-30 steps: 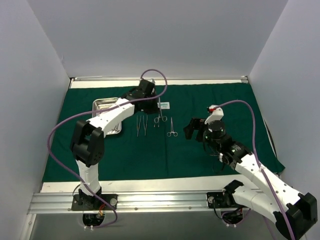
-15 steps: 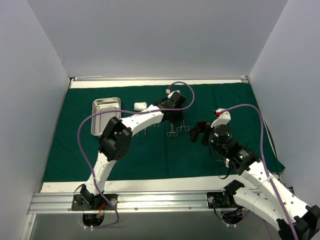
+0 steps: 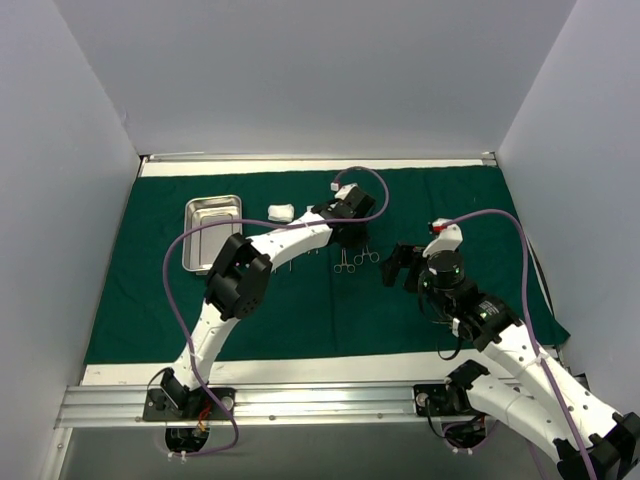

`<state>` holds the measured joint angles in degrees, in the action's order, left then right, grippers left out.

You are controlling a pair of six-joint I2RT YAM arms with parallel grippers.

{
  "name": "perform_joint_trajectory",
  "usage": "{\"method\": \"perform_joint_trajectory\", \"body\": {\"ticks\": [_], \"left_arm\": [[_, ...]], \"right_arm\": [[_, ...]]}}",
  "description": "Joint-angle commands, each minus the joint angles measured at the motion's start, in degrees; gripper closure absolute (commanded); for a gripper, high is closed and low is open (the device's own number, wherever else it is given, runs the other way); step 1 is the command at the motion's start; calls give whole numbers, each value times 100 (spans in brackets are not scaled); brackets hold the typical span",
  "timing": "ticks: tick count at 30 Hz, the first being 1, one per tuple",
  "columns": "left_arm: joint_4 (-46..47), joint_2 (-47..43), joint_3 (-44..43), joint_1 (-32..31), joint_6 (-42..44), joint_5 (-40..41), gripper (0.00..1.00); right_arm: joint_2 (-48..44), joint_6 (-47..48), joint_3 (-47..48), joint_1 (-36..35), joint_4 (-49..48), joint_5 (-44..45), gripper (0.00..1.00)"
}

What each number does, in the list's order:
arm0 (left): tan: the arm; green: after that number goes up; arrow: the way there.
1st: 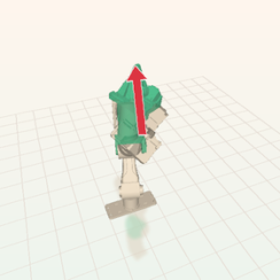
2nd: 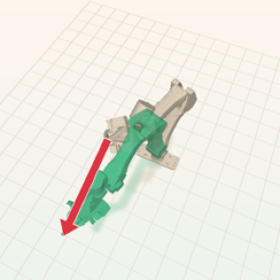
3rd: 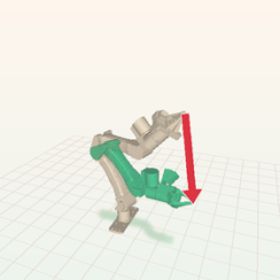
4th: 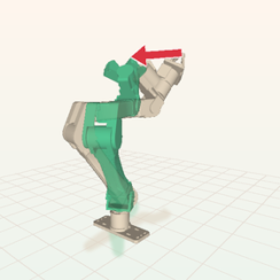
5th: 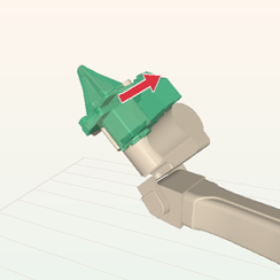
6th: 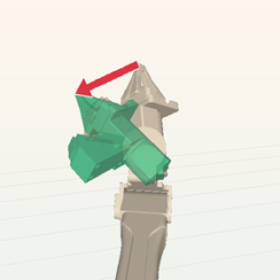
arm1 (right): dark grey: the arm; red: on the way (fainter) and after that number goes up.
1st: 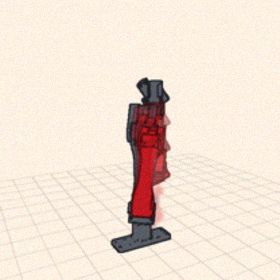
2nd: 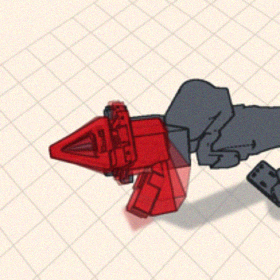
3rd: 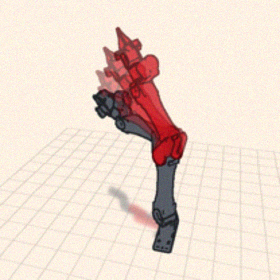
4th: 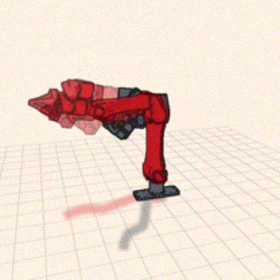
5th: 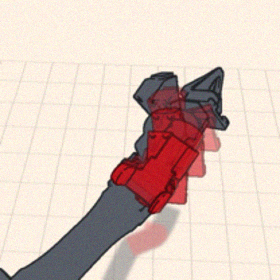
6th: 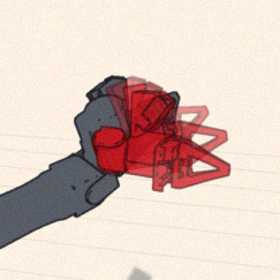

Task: Open and lay out the surgical kit
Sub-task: Place the medical item in the surgical kit.

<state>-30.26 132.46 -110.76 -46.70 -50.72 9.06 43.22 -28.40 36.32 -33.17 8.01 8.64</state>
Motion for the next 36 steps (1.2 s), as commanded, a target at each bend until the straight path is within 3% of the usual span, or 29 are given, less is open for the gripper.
{"method": "perform_joint_trajectory", "body": {"ticks": [1,36], "left_arm": [[20,69,-306,-50,-105,87,98],[-366,482,-666,-208,45,-97,97]], "right_arm": [[-42,-16,-19,-49,8,173,9],[-7,-34,-151,-49,-71,120,9]]}}
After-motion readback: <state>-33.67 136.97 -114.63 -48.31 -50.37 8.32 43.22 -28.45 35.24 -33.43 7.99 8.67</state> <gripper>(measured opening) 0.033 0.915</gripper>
